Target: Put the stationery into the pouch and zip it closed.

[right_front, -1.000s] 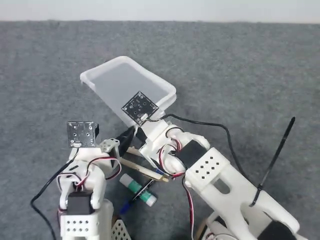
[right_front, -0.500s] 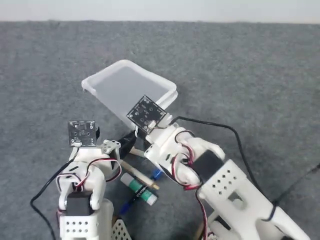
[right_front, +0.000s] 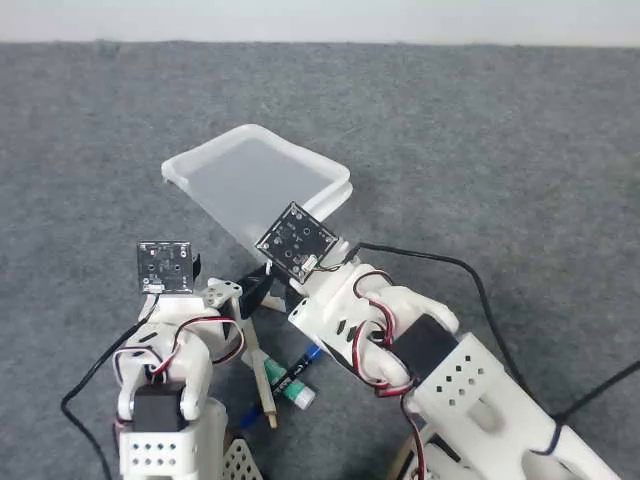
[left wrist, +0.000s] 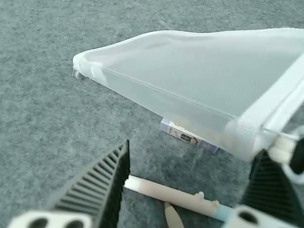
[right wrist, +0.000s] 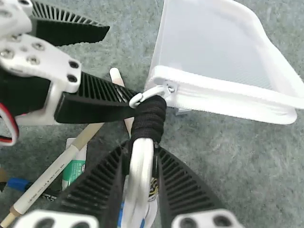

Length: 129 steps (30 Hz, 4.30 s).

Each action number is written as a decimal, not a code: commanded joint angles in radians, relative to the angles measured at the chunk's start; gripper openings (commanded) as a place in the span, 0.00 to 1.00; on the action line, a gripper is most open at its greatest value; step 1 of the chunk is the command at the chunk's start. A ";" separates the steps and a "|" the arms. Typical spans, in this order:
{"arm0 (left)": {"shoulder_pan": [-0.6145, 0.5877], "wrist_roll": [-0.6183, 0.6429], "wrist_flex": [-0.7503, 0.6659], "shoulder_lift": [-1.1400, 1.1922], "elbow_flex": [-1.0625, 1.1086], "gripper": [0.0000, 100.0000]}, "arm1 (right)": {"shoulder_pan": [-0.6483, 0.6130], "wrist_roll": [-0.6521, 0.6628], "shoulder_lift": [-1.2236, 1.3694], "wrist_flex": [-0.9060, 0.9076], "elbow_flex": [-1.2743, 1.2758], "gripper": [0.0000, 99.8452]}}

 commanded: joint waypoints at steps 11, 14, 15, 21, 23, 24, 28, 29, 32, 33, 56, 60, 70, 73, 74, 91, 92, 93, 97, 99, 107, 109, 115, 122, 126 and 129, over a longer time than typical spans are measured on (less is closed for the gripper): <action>-0.009 0.057 0.021 -0.023 -0.081 0.38 | -0.008 0.020 -0.047 -0.008 -0.006 0.01; -0.032 0.061 0.028 -0.023 -0.091 0.38 | -0.012 0.020 -0.047 -0.008 -0.002 0.01; -0.040 0.061 0.026 -0.023 -0.091 0.38 | -0.012 0.020 -0.047 -0.008 -0.002 0.01; -0.043 0.063 0.026 -0.023 -0.093 0.38 | -0.013 0.020 -0.047 -0.008 -0.002 0.01; -0.043 0.063 0.028 -0.023 -0.094 0.38 | -0.012 0.020 -0.047 -0.008 -0.002 0.01; -0.043 0.063 0.029 -0.023 -0.094 0.38 | -0.012 0.020 -0.047 -0.008 -0.002 0.01; -0.043 0.063 0.034 -0.023 -0.105 0.38 | -0.008 0.020 -0.047 -0.008 -0.002 0.01; -0.041 0.063 0.043 -0.023 -0.110 0.38 | -0.008 0.020 -0.047 -0.008 0.000 0.01; -0.037 0.063 0.063 -0.023 -0.120 0.38 | -0.013 0.020 -0.045 -0.045 0.031 0.01; -0.038 0.063 0.061 -0.023 -0.120 0.38 | -0.013 0.021 -0.045 -0.071 0.051 0.01; -0.143 0.126 -0.028 -0.023 -0.111 0.30 | -0.016 0.021 -0.048 -0.104 0.084 0.01; -0.140 0.107 -0.028 -0.023 -0.111 0.25 | -0.016 0.021 -0.048 -0.105 0.084 0.01; -0.143 0.069 -0.031 -0.023 -0.110 0.10 | -0.008 0.020 -0.048 -0.107 0.084 0.01; -0.147 0.068 -0.031 -0.023 -0.114 0.05 | -0.007 0.020 -0.048 -0.107 0.084 0.01; -0.147 0.068 -0.031 -0.023 -0.116 0.04 | -0.005 0.020 -0.048 -0.107 0.084 0.01; -0.222 0.035 -0.028 -0.023 -0.139 0.01 | 0.209 0.049 -0.047 -0.163 0.083 0.01; -0.224 0.035 -0.028 -0.023 -0.139 0.01 | 0.217 0.049 -0.047 -0.165 0.083 0.01; -0.224 0.035 -0.028 -0.023 -0.139 0.01 | 0.228 0.049 -0.047 -0.166 0.083 0.01; -0.226 0.035 -0.028 -0.023 -0.142 0.01 | 0.271 0.044 -0.047 -0.186 0.080 0.01; -0.232 0.035 -0.028 -0.023 -0.142 0.01 | 0.292 0.040 -0.047 -0.193 0.080 0.01; -0.301 0.081 -0.046 -0.023 -0.143 0.01 | 0.348 -0.018 -0.047 -0.226 0.081 0.01; -0.301 0.081 -0.048 -0.023 -0.143 0.01 | 0.360 -0.038 -0.047 -0.226 0.081 0.01; -0.301 0.083 -0.048 -0.023 -0.143 0.01 | 0.384 -0.071 -0.047 -0.226 0.080 0.01; -0.301 0.083 -0.048 -0.023 -0.143 0.01 | 0.417 -0.129 -0.054 -0.236 0.080 0.01; -0.301 0.078 -0.051 -0.023 -0.140 0.01 | 0.387 -0.126 -0.059 -0.229 0.084 0.01; -0.301 0.077 -0.051 -0.023 -0.139 0.04 | 0.374 -0.123 -0.059 -0.214 0.081 0.01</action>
